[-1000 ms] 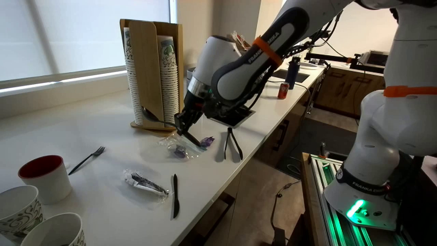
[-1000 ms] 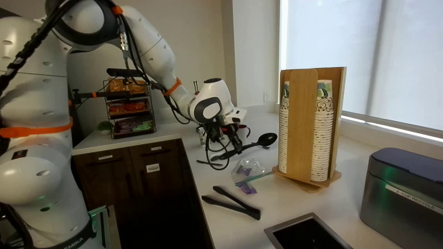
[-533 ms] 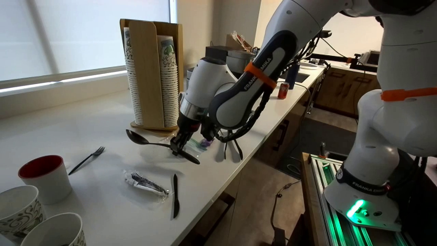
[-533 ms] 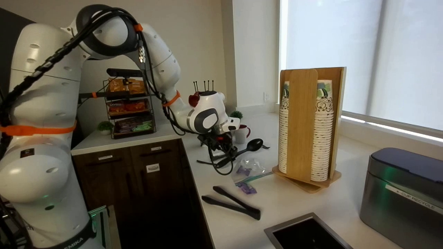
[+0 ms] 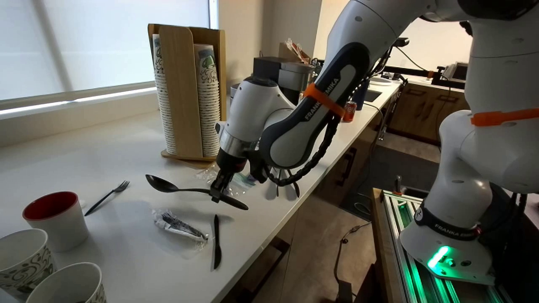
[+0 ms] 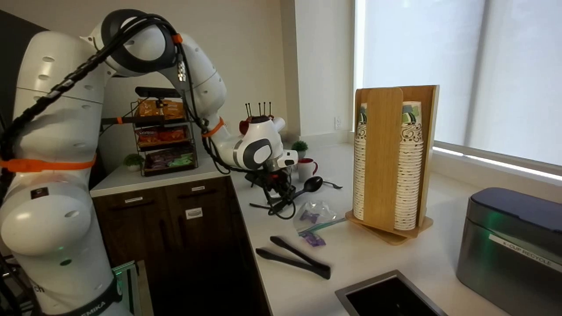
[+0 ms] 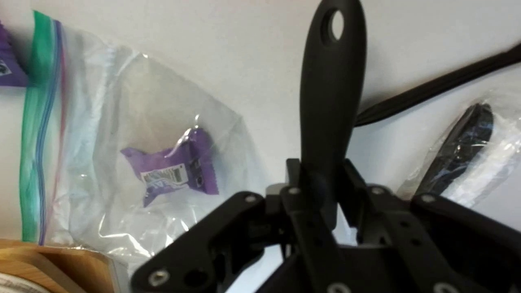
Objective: Place the large spoon in between the clear bags
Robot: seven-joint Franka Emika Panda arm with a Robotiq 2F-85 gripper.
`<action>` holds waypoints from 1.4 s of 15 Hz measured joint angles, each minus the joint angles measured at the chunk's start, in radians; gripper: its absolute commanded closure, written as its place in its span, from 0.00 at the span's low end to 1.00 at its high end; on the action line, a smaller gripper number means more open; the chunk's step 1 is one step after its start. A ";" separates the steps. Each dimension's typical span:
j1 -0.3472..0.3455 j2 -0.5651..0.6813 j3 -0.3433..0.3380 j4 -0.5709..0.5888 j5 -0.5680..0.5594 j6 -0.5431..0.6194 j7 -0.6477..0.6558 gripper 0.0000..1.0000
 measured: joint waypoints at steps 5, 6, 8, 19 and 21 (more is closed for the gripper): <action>0.015 0.023 -0.012 -0.005 -0.022 -0.011 -0.002 0.81; 0.018 0.027 -0.015 -0.005 -0.025 -0.011 -0.002 0.50; 0.027 0.032 -0.024 -0.005 -0.034 -0.011 -0.002 0.44; -0.016 -0.016 0.066 -0.011 0.051 -0.080 -0.094 0.00; -0.066 -0.069 0.147 -0.024 0.157 -0.162 -0.201 0.00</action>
